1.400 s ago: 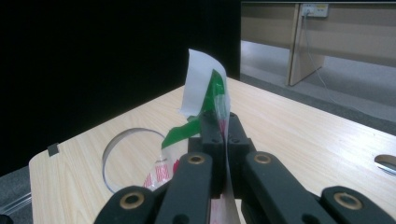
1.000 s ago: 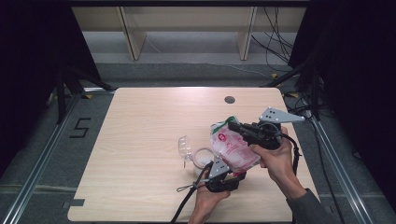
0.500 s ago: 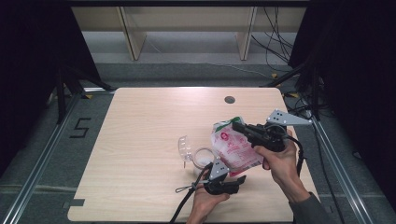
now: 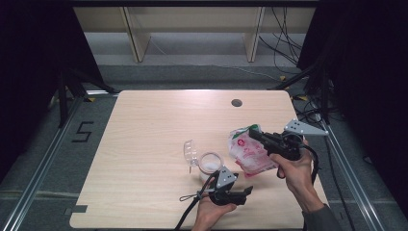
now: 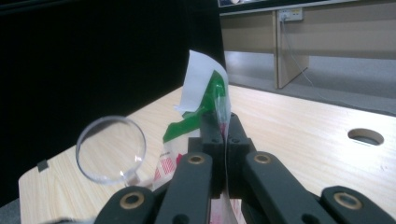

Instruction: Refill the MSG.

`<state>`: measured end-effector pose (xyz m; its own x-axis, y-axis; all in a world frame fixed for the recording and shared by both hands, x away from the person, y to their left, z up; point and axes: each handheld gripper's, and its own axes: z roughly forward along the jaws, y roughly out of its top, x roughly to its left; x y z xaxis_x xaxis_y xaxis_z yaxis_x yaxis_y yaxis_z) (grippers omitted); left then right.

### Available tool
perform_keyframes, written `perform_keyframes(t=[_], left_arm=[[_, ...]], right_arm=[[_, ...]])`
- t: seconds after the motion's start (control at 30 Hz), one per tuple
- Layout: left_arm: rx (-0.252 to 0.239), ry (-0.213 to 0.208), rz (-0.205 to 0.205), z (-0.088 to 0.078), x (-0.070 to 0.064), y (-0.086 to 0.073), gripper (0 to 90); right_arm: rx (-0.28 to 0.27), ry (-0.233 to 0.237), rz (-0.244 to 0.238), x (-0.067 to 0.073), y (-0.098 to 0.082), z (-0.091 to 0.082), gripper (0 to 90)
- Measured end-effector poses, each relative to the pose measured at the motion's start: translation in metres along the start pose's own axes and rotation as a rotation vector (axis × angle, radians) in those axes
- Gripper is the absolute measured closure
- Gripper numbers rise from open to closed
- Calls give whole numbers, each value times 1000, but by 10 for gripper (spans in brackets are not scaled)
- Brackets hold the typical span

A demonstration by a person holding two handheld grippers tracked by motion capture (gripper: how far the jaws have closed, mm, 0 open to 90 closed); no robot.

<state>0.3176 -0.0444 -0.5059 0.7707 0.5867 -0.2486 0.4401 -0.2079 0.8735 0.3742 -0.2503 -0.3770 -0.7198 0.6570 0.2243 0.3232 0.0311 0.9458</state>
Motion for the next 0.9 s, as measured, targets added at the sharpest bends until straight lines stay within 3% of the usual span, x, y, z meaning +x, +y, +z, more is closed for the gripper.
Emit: perform_keyframes(t=[0.07,0.1,0.17,0.23,0.3,0.37,0.4,0.47,0.5,0.57,0.6,0.7,0.77,0.83,0.9], left_arm=[[-2,8,19,-2,0,0,325],[0,6,14,-4,-1,0,325],[-15,-3,10,-9,-4,2,325],[-34,-19,79,-14,-2,7,325],[-38,-8,39,-22,-6,9,324],[-43,-10,68,-28,-6,12,321],[-57,-12,58,-30,-7,13,320],[-61,-4,49,-34,-6,13,320],[-59,-11,64,-37,-6,14,320],[-58,-13,58,-39,-7,15,320],[-54,-8,93,-43,-6,15,319],[-76,-5,61,-45,-8,15,318],[-67,-4,103,-49,-5,17,317],[-70,2,99,-50,-6,16,316],[-74,2,71,-51,-7,15,316]], right_arm=[[6,-12,11,-3,-5,-2,900],[4,-15,42,-5,-8,-5,900],[-44,-16,32,-10,-12,-12,900],[-40,-19,43,-12,-15,-20,900],[-59,-18,44,-16,-20,-26,900],[-71,-15,76,-18,-23,-32,900],[-59,-21,80,-19,-23,-34,900],[-87,-9,82,-20,-26,-37,900],[-94,-8,82,-20,-28,-37,900],[-94,-8,100,-20,-29,-40,900],[-104,-13,89,-23,-31,-43,900],[-99,-21,105,-24,-33,-46,900],[-106,-27,108,-26,-35,-49,900],[-114,-41,96,-30,-37,-51,900],[-98,-52,104,-32,-39,-55,900]])
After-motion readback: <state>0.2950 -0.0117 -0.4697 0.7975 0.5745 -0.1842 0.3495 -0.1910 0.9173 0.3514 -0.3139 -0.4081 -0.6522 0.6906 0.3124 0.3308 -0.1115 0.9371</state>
